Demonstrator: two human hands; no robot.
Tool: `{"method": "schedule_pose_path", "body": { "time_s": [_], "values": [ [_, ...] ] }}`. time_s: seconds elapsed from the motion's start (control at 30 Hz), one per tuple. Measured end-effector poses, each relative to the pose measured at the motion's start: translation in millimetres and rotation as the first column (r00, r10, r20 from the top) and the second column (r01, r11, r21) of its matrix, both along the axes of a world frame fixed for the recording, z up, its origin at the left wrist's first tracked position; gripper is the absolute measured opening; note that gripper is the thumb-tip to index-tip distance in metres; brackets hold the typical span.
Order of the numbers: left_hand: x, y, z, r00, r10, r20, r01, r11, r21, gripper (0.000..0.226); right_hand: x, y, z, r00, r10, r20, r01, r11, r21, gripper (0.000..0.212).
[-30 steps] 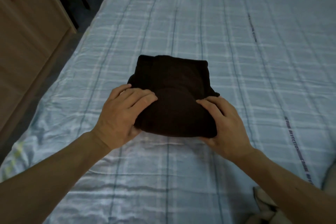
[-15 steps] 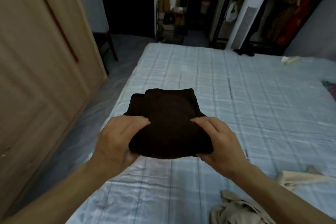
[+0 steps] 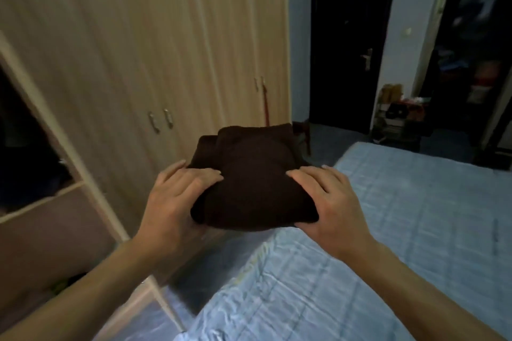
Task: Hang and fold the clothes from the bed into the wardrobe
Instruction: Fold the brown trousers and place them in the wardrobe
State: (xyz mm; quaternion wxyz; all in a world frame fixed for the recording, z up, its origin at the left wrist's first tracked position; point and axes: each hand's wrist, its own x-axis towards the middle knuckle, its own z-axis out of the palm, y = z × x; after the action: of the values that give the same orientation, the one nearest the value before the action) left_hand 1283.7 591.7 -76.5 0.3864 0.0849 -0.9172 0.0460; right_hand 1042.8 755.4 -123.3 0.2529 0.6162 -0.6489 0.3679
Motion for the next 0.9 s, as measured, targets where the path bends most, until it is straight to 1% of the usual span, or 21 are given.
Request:
{"method": "schedule_pose_path", "body": {
  "time_s": [0.13,0.2,0.27,0.43,0.53,0.63,0.77,0.83,0.9],
  "values": [
    [67,-2,20,0.989,0.15,-0.015,-0.151,0.986,-0.065,0.063,44,-35,25,0.989,0.144,-0.024,-0.145,0.986,-0.079,0.07],
    [103,2,27,0.976,0.219,-0.017,-0.219,0.973,-0.067,0.061,71,-52,32,0.977,0.209,-0.043,-0.212,0.974,-0.083,0.073],
    [142,7,31,0.957,0.289,-0.028,-0.29,0.955,-0.068,0.054,102,-68,37,0.962,0.267,-0.061,-0.271,0.96,-0.076,0.075],
    [246,22,32,0.893,0.444,-0.079,-0.449,0.892,-0.057,0.051,196,-95,54,0.907,0.411,-0.088,-0.412,0.911,0.002,0.078],
    [308,36,32,0.845,0.528,-0.088,-0.532,0.845,-0.042,0.061,254,-102,63,0.874,0.472,-0.114,-0.47,0.881,0.046,0.079],
    [368,54,31,0.794,0.595,-0.127,-0.601,0.799,-0.016,0.065,314,-107,70,0.837,0.53,-0.134,-0.526,0.848,0.062,0.08],
    [444,79,20,0.728,0.664,-0.171,-0.673,0.739,0.001,0.073,392,-107,72,0.788,0.604,-0.122,-0.596,0.797,0.097,0.082],
    [475,92,15,0.696,0.698,-0.169,-0.707,0.707,0.007,0.075,424,-105,72,0.756,0.642,-0.126,-0.632,0.766,0.118,0.079],
    [499,104,13,0.674,0.722,-0.157,-0.729,0.684,0.017,0.072,448,-104,73,0.726,0.677,-0.124,-0.662,0.736,0.141,0.077]
  ]
}}
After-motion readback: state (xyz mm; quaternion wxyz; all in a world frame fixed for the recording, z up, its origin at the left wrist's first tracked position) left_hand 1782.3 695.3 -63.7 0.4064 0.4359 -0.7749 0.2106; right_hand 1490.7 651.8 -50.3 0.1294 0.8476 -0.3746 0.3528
